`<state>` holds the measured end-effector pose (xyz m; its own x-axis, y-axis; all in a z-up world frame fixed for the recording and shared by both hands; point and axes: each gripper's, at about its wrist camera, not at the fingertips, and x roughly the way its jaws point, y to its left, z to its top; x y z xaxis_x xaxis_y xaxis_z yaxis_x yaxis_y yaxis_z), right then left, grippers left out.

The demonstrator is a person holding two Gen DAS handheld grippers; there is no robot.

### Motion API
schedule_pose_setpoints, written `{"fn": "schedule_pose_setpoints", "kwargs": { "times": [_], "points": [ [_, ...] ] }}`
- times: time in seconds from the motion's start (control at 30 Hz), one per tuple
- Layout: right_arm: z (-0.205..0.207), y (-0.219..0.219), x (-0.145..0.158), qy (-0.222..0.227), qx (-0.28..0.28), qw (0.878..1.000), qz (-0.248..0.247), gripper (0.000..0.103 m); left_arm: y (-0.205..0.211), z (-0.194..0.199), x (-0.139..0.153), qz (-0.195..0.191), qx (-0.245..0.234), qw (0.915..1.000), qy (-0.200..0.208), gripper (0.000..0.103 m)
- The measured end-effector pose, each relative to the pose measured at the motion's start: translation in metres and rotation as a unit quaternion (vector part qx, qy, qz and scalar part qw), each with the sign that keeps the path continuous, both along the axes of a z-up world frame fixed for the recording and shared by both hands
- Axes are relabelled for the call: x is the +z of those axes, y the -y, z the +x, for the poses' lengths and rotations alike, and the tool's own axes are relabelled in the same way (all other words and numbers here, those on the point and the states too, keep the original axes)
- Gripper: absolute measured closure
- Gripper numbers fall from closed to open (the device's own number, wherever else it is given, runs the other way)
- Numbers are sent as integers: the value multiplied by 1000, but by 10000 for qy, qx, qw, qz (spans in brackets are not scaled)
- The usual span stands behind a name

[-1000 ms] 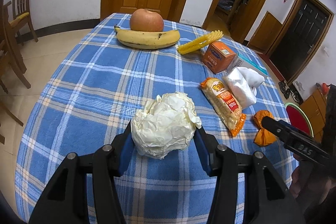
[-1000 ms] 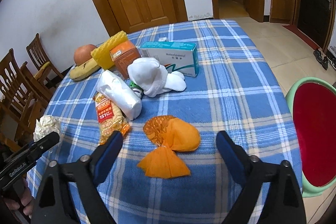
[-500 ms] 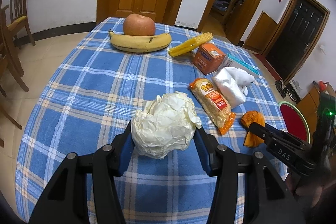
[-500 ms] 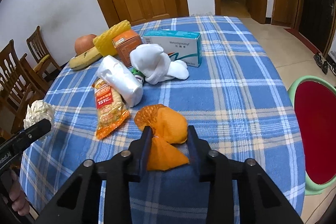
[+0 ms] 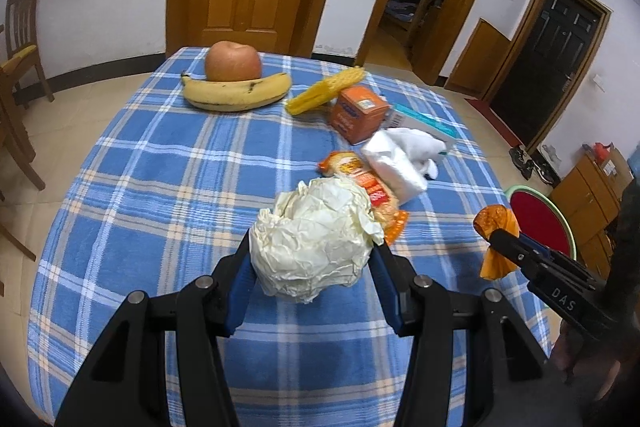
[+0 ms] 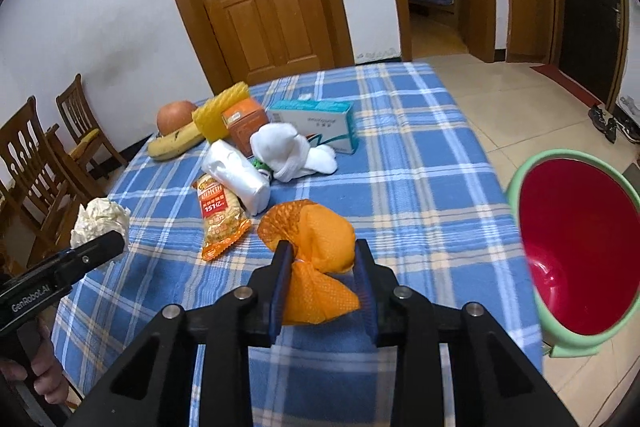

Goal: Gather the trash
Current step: 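Carry the orange net over the red bucket and open the right tool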

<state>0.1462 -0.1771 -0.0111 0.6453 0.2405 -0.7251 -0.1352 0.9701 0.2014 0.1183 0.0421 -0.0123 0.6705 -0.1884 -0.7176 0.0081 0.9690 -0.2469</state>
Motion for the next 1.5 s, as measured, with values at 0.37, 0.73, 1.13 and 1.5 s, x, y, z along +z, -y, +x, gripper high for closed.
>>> {"fn": "schedule_pose_setpoints", "kwargs": {
  "times": [0.37,0.73,1.13,1.5],
  "points": [
    [-26,37,23,303,-420,9986,72,69,35,-2,17,4,-451,9989,135,50],
    [-42,85,32,430,-971,9943,73,69,88,4,33,126,-1068,9938,292,50],
    [-52,140,29,446,-1621,9857,114,69,153,16,41,370,-1718,9833,471,50],
    [-53,188,12,288,-2120,9767,188,68,215,29,38,541,-2285,9706,522,50]
  ]
}}
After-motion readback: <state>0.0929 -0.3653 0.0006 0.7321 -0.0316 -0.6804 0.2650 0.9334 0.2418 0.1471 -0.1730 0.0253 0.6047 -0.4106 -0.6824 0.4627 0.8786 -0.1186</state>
